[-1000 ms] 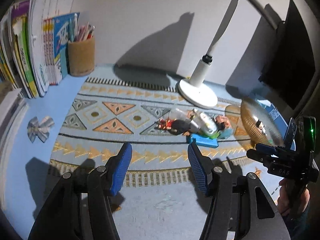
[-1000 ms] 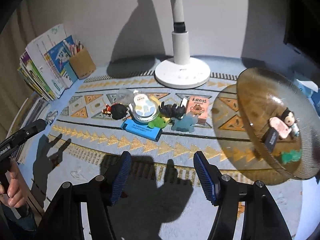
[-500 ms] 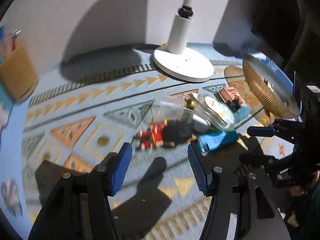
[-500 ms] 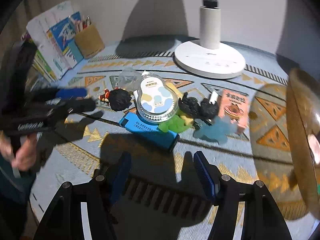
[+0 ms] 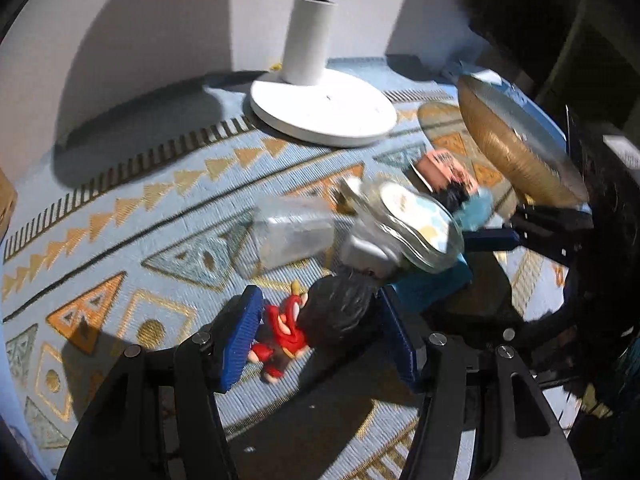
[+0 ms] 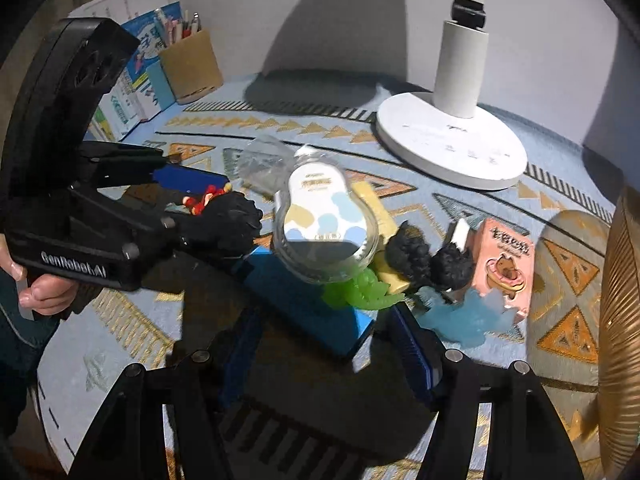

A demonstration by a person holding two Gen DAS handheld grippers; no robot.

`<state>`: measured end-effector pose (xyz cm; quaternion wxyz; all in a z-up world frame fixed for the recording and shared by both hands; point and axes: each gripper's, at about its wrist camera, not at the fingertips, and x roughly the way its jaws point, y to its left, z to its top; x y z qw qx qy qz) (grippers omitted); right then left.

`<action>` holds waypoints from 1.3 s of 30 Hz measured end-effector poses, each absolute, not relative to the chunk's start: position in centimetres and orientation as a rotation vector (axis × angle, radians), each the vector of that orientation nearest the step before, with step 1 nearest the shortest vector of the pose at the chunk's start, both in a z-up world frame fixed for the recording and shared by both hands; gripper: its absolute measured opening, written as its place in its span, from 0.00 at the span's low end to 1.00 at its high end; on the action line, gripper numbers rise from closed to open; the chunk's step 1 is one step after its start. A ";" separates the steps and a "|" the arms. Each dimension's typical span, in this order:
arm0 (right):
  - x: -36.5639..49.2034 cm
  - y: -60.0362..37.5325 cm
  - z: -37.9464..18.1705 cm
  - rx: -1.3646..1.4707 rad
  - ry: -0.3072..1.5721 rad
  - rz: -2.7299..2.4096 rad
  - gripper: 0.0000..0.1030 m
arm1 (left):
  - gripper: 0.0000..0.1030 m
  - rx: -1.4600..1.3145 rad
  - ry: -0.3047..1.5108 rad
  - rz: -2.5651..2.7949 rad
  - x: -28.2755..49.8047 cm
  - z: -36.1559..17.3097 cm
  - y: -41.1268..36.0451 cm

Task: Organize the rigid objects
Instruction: 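Grasp the red-and-black figure with left tool while right tool grasps the blue lighter, then carry the red figure and blue lighter over to the amber bowl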

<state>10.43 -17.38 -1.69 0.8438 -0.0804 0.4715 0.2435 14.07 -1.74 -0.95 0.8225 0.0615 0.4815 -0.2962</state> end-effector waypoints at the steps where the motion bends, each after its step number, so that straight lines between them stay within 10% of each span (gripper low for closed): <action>1: 10.2 -17.4 -1.6 -0.166 1.000 0.527 0.57 | 0.56 0.151 1.017 -0.639 13.5 -0.8 -1.9; 12: 8.9 -15.8 -1.5 -0.188 0.989 0.582 0.54 | 0.55 0.176 1.013 -0.637 13.2 -0.9 -2.2; 18: 8.4 -14.7 -1.6 -0.248 0.946 0.575 0.23 | 0.32 0.159 0.995 -0.599 13.1 -0.9 -1.7; 39: -1.4 -27.5 -0.9 -0.085 0.997 0.276 0.23 | 0.31 0.006 1.011 -0.503 3.1 -0.9 -1.6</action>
